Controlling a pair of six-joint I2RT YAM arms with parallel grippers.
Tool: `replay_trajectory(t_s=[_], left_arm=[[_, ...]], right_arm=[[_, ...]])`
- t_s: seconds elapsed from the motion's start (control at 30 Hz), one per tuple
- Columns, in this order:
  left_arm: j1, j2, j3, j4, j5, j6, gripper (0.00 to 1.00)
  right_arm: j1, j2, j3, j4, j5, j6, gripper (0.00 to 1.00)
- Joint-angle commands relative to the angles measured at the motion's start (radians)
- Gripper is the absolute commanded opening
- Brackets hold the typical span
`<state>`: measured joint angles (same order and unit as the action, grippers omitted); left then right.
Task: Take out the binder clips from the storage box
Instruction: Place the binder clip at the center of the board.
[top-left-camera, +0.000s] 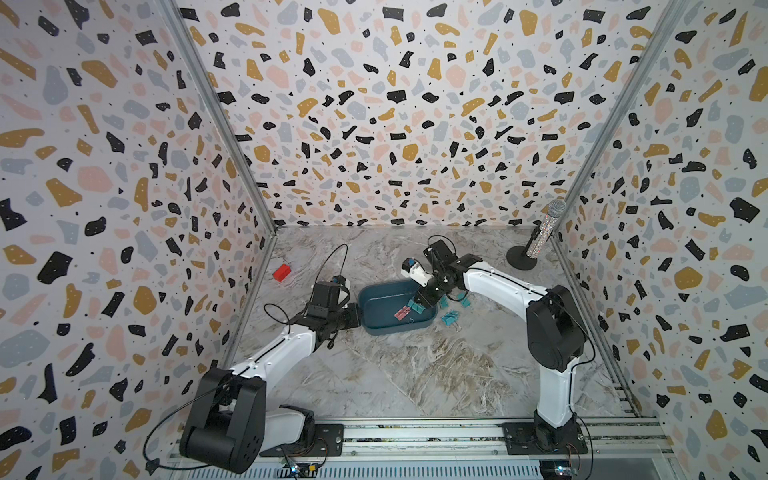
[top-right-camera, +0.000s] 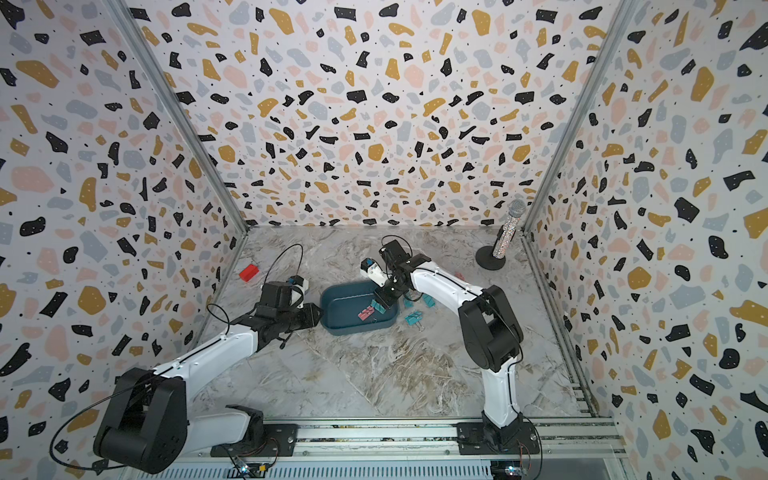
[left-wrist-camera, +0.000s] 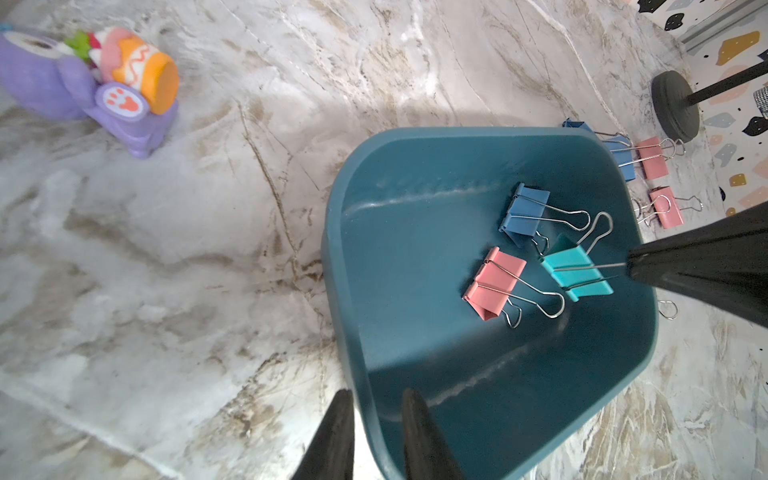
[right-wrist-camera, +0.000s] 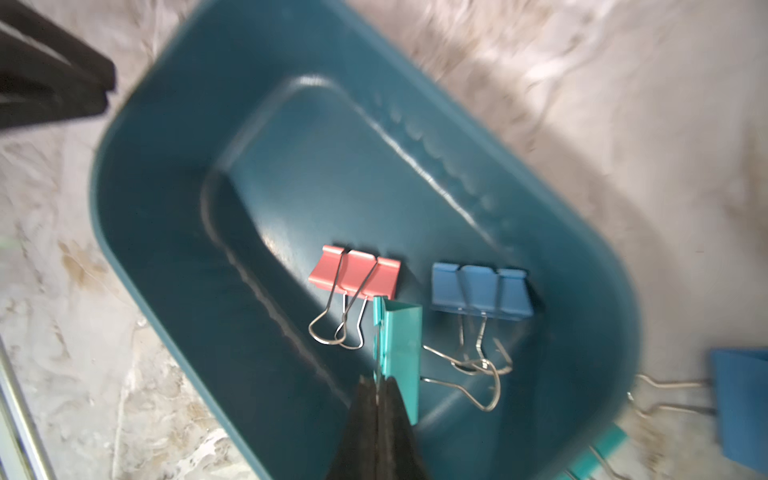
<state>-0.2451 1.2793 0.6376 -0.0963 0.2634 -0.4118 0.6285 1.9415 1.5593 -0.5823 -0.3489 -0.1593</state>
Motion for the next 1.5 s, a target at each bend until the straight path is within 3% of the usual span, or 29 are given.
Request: replay_trajectory(t_s=[0.0, 0.37, 0.8, 1.47], left_arm=[[-0.002, -0.004, -0.007, 0.010, -0.004, 0.008, 0.25], [-0.003, 0.005, -0.003, 0.000, -0.019, 0.013, 0.24], [-0.003, 0.028, 0.005, -0.005, -0.032, 0.018, 0.24], [-0.003, 0.055, 0.013, -0.005, -0.042, 0.028, 0.23]], right_arm=[[-0.018, -0.113, -0.013, 0.045, -0.020, 0.049, 0.00], [-0.113, -0.291, -0.157, 0.169, 0.014, 0.192, 0.00], [-0.291, -0.538, -0.454, 0.271, -0.002, 0.378, 0.00], [-0.395, -0.579, -0.676, 0.329, -0.126, 0.485, 0.00]])
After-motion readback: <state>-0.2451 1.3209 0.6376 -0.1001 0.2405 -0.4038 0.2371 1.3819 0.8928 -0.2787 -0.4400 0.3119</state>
